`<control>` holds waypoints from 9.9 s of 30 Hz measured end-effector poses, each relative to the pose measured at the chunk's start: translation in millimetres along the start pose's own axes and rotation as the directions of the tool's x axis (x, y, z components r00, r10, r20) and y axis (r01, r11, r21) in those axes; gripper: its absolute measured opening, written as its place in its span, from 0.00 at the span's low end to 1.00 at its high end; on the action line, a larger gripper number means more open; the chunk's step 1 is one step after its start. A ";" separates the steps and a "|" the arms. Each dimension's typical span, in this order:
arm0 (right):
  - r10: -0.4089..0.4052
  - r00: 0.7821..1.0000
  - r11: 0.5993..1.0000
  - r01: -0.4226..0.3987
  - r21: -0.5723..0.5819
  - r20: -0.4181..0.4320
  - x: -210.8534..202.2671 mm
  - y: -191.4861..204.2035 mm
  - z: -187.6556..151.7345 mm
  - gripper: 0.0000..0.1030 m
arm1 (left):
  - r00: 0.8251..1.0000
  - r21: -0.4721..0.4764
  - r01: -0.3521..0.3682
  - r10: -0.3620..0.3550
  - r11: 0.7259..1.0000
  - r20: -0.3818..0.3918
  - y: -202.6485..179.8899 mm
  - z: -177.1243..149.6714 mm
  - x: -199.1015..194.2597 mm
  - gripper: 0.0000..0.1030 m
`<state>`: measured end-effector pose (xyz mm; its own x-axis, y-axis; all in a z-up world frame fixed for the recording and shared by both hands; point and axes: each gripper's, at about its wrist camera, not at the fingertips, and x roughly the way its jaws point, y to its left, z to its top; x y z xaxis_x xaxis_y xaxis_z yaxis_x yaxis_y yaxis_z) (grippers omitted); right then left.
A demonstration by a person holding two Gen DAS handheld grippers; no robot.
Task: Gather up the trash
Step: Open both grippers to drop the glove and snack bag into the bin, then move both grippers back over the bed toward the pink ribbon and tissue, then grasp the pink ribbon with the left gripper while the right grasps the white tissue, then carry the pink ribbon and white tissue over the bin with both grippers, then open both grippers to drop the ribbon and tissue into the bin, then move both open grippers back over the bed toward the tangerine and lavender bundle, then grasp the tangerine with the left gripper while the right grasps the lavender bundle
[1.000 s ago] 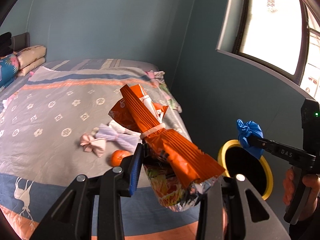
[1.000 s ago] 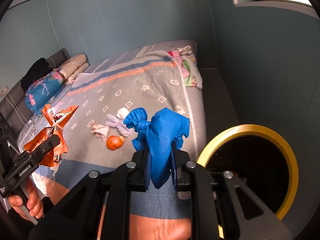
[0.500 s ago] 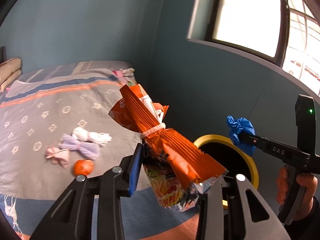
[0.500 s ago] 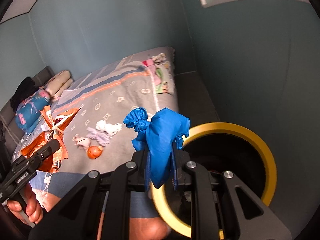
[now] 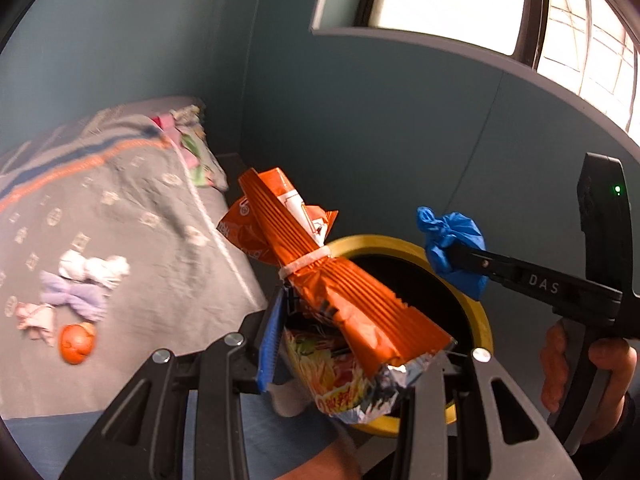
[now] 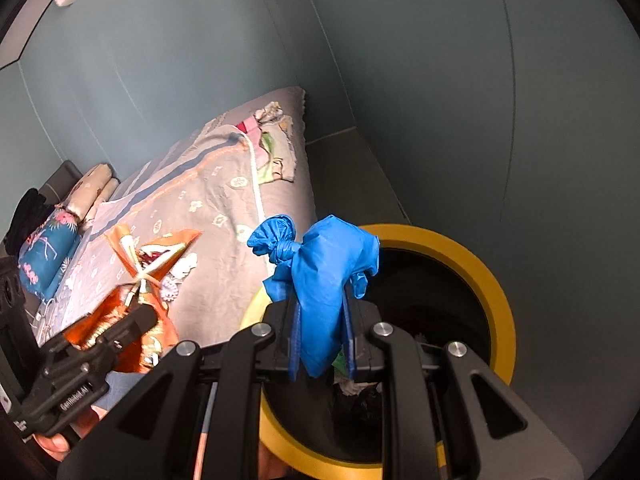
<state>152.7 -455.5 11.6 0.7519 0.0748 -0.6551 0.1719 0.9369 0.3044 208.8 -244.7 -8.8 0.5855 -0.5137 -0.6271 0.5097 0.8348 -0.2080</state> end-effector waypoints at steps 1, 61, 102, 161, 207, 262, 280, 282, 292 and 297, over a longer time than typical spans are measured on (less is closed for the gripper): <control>-0.002 1.000 1.000 0.002 0.005 -0.003 2.0 -2.9 -0.2 0.16 | 1.000 0.002 0.001 -0.001 1.000 -0.006 -3.7 -1.0 4.3 0.33; 0.119 0.987 0.958 -0.143 -0.247 -0.111 151.2 244.1 19.1 0.59 | 0.912 -0.419 -0.381 0.411 0.824 -0.021 293.9 -47.9 -74.8 0.83; -0.026 0.921 0.875 -0.167 -0.455 -0.388 406.6 358.8 -20.8 0.39 | 0.952 -0.496 -0.306 0.270 0.813 -0.146 392.3 -77.3 33.8 0.47; 0.132 0.980 0.898 -0.181 -0.401 -0.146 124.1 274.6 3.0 0.17 | 0.924 -0.435 -0.293 0.369 0.851 0.098 273.0 -64.9 -174.5 0.15; -0.076 0.997 0.997 0.076 -0.027 0.027 -9.5 -6.1 -6.5 0.18 | 0.998 0.001 -0.021 0.021 1.000 0.054 6.9 20.7 -18.6 0.16; 0.137 0.967 0.937 -0.197 -0.288 -0.216 140.3 209.5 22.7 0.51 | 0.957 -0.407 -0.284 0.281 0.868 -0.069 243.1 -59.0 -16.0 0.80; 0.163 0.758 0.808 -0.470 -0.355 -0.632 326.0 357.1 -4.6 0.51 | 0.944 -0.512 -0.328 0.293 0.794 -0.151 322.5 -89.3 18.9 0.80; 0.132 0.747 0.794 -0.473 -0.382 -0.651 341.2 369.4 -9.9 0.51 | 0.946 -0.520 -0.324 0.286 0.790 -0.155 325.7 -90.6 23.6 0.80; 0.020 0.730 0.777 -0.442 -0.449 -0.683 396.1 399.7 -32.4 0.51 | 0.961 -0.516 -0.276 0.239 0.811 -0.140 320.7 -89.1 37.2 0.79; -0.024 0.719 0.786 -0.416 -0.458 -0.694 413.7 401.0 -40.6 0.50 | 0.961 -0.501 -0.277 0.238 0.820 -0.141 317.0 -86.7 43.5 0.63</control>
<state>506.9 -35.0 -165.4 0.0950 0.2688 -0.9585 -0.4689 0.8614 0.1951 341.1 14.7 -167.2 0.5950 -0.2669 -0.7581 -0.0599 0.9259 -0.3730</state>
